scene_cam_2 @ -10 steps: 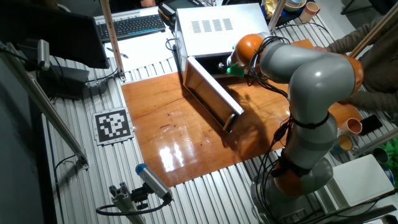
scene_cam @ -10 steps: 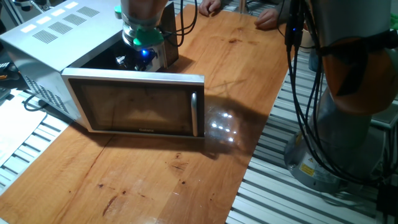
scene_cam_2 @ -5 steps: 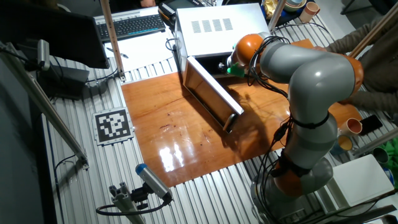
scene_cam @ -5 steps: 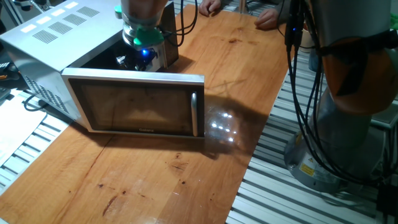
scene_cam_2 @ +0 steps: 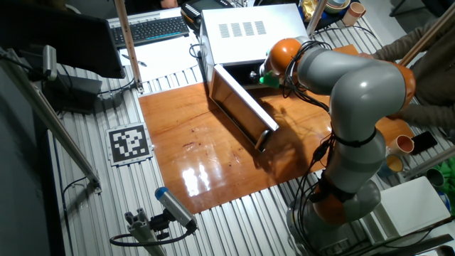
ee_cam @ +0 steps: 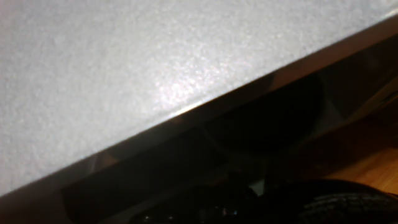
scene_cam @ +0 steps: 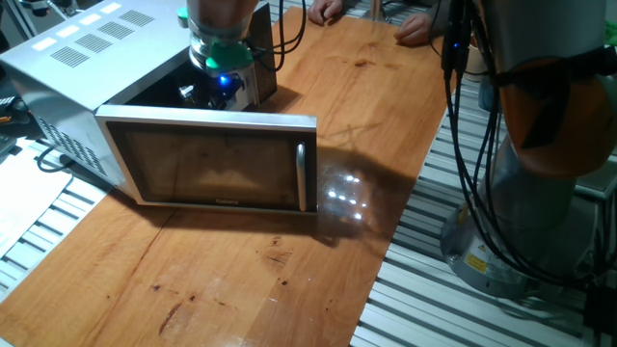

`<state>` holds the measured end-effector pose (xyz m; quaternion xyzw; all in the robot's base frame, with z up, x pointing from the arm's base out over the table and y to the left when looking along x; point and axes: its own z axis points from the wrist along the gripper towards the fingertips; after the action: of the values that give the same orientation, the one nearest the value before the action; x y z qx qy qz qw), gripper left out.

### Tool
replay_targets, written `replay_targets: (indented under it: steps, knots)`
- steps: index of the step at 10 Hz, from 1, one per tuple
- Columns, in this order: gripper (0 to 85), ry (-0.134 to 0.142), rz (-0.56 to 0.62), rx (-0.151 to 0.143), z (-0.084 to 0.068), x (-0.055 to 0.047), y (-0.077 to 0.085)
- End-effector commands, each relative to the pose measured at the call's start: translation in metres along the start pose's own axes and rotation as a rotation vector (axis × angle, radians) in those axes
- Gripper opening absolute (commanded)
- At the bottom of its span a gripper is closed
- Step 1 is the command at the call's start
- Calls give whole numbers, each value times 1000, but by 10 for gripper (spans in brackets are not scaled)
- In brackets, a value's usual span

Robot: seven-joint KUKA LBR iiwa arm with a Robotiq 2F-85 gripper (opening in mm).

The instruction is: Put the bowl into the microwave

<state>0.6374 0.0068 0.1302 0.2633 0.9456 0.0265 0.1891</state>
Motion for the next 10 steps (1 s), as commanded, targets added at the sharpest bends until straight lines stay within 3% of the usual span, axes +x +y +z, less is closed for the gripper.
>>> replay_targets:
  steps: [1, 6, 7, 9, 10]
  knots:
    - [340, 1, 4, -2, 0, 0, 0]
    - [340, 1, 10, -8, -1, 0, 1]
    - [510, 2, 17, -13, -1, 0, 1]
    - [510, -5, 31, -19, -1, 0, 1]
    - [680, -5, 34, -19, -2, 0, 1]
